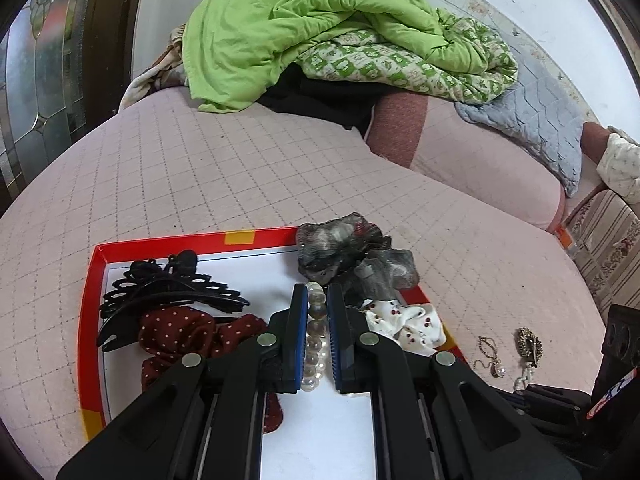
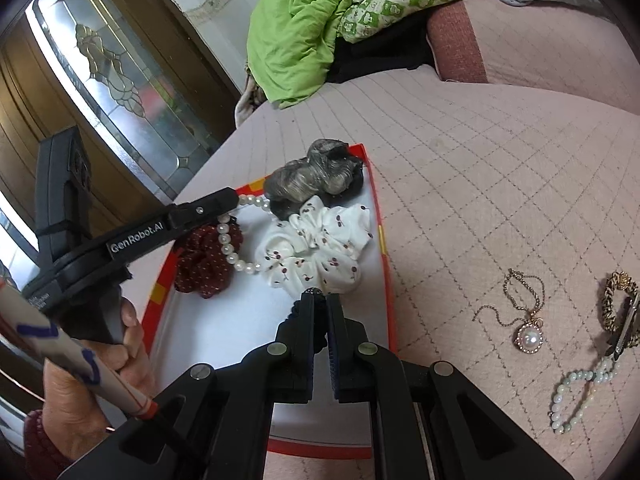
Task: Organize jewelry
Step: 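Open both grippers to drop the pearl bracelet and hair tie into the box, then move the left gripper to the pearl pendant necklace and grasp it, then grasp the small black hair clip with the right gripper while the left holds the pendant, then carry the pearl pendant and black hair clip with both grippers over the box, then lower both grippers into the box and open them to release pendant and clip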
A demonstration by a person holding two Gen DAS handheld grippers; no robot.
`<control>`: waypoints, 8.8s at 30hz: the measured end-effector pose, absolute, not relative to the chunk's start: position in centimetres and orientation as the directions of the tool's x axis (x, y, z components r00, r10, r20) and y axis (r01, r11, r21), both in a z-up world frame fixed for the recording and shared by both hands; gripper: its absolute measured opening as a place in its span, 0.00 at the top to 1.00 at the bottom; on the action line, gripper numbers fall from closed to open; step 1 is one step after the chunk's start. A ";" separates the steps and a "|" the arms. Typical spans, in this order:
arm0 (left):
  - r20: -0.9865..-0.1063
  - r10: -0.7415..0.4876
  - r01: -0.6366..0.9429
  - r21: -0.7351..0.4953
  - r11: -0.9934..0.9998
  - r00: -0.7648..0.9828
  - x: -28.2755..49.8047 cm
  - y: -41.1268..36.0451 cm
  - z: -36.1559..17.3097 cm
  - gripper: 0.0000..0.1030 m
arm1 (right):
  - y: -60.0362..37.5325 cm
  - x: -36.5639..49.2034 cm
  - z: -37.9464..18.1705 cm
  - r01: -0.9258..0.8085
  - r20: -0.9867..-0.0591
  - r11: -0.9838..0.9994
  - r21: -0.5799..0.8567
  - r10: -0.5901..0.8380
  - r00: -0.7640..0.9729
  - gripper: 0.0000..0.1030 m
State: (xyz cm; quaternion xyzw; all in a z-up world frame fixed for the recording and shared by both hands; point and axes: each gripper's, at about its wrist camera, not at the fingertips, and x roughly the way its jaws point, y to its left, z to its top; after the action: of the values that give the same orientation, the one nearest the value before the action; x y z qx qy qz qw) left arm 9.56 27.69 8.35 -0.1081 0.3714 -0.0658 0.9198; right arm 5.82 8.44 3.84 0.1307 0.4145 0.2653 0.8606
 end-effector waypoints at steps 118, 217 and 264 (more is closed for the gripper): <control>-0.702 -0.361 0.341 -0.176 0.923 0.614 8.1 8.2 7.6 0.82 | -11.4 8.2 1.0 0.119 -0.778 0.869 0.481 0.360 0.515 0.82; -0.675 -0.112 -0.102 -0.269 0.958 0.729 -1.5 35.6 7.9 0.81 | 16.7 4.8 3.9 -0.440 -0.613 0.757 0.484 0.652 0.446 0.84; -0.768 -0.059 -0.063 -0.128 0.990 0.638 1.9 33.6 5.1 0.80 | 18.6 7.2 1.7 -0.414 -0.689 0.822 0.392 0.560 0.459 0.83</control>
State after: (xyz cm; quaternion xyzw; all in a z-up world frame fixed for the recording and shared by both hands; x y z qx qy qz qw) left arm 1.94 33.65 5.05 -0.0713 0.4253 0.0012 0.9023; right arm 7.23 18.58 1.69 0.0842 0.4337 0.2866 0.8501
